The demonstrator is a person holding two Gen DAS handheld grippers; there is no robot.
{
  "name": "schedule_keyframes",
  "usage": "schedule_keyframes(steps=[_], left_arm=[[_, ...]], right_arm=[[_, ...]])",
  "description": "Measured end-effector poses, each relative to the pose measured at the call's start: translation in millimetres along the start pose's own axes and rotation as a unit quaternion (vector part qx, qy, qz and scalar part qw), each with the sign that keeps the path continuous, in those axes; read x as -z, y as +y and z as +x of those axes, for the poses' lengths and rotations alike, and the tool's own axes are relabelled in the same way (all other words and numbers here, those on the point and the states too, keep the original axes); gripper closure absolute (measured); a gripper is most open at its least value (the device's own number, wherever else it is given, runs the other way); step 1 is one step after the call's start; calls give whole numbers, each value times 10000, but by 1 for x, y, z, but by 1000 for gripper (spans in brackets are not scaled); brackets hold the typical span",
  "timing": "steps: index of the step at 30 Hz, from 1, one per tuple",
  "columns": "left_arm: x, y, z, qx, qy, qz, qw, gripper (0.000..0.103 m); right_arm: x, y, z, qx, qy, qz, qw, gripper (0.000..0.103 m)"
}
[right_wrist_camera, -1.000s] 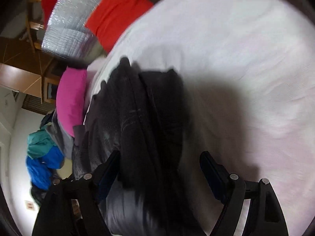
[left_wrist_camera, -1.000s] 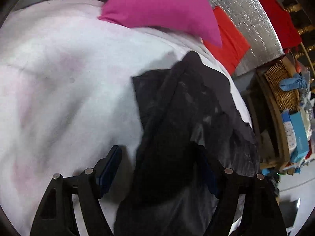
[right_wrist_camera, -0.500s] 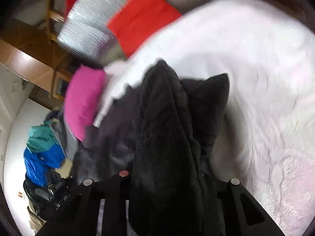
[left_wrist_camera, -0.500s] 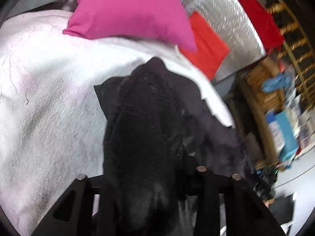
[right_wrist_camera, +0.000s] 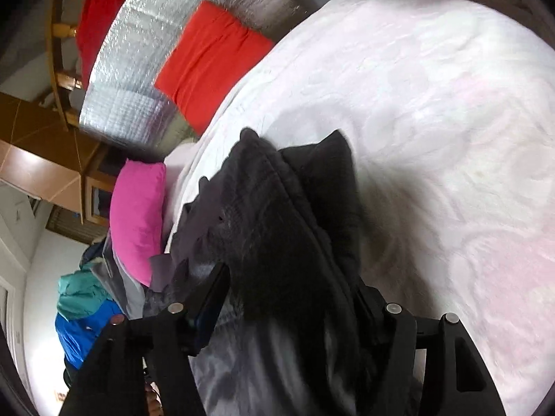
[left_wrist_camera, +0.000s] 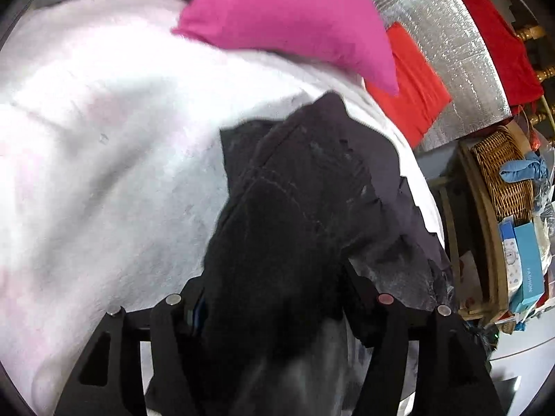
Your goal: Fold large clothes
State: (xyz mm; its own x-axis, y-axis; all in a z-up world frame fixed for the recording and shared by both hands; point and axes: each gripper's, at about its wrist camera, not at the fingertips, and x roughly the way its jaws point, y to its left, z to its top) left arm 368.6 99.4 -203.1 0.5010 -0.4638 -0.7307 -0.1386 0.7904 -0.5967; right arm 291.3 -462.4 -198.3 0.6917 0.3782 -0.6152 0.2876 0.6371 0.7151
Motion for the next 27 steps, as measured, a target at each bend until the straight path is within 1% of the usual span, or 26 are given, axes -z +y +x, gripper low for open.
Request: schedule_keyframes(steps=[2, 3, 4, 5, 6, 7, 8, 9, 10, 12, 14, 15, 16, 17, 20, 22, 24, 27], left_arm=[[6, 1, -19, -82, -311, 67, 9995, 38], [9, 1, -32, -152, -545, 105, 9983, 37], [17, 0, -51, -290, -885, 174, 9955, 35], [20, -2, -60, -386, -1063, 231, 9933, 31], [32, -6, -78, -607, -1399, 404, 9875, 29], [42, -10, -88, -740, -1572, 554, 9832, 27], [52, -17, -94, -802, -1660, 701, 9804, 26], [54, -20, -97, -797, -1670, 782, 9796, 26], [67, -26, -101, -733, -1631, 905, 9797, 25], [90, -29, -100, -602, -1447, 1040, 9821, 22], [105, -27, -92, -491, -1100, 1031, 9873, 22], [108, -26, -84, -399, -847, 965, 9909, 22], [109, -23, -77, -287, -633, 822, 9942, 22], [108, -15, -73, -173, -517, 586, 9968, 22], [100, 6, -61, -5, -315, -57, 9995, 22], [96, 17, -52, 138, -179, -416, 9989, 22], [89, 28, -42, 300, -101, -793, 9963, 22], [79, 40, -39, 382, -226, -1171, 9921, 22]], right_arm=[[3, 0, -21, 87, -289, -19, 9995, 34], [7, 0, -36, 182, -498, -88, 9986, 34], [12, 2, -51, 235, -695, -186, 9971, 33], [16, 4, -61, 234, -812, -252, 9961, 32], [24, 8, -75, 185, -943, -340, 9948, 31], [30, 10, -81, 117, -980, -379, 9944, 28], [38, 14, -86, -4, -988, -419, 9942, 26], [50, 17, -90, -137, -948, -458, 9943, 25], [61, 20, -91, -232, -857, -485, 9949, 24], [85, 23, -86, -389, -537, -454, 9968, 24], [100, 20, -75, -569, -240, -241, 9978, 24], [108, 19, -64, -667, -29, -68, 9977, 24], [111, 18, -55, -675, 96, 33, 9977, 24], [115, 16, -46, -621, 172, 156, 9978, 24], [120, 6, -26, -451, 253, 582, 9970, 24], [116, -1, -11, -423, 224, 890, 9949, 24], [111, -7, -5, -414, -5, 1159, 9924, 24], [103, -19, 4, -273, -298, 1464, 9884, 24]])
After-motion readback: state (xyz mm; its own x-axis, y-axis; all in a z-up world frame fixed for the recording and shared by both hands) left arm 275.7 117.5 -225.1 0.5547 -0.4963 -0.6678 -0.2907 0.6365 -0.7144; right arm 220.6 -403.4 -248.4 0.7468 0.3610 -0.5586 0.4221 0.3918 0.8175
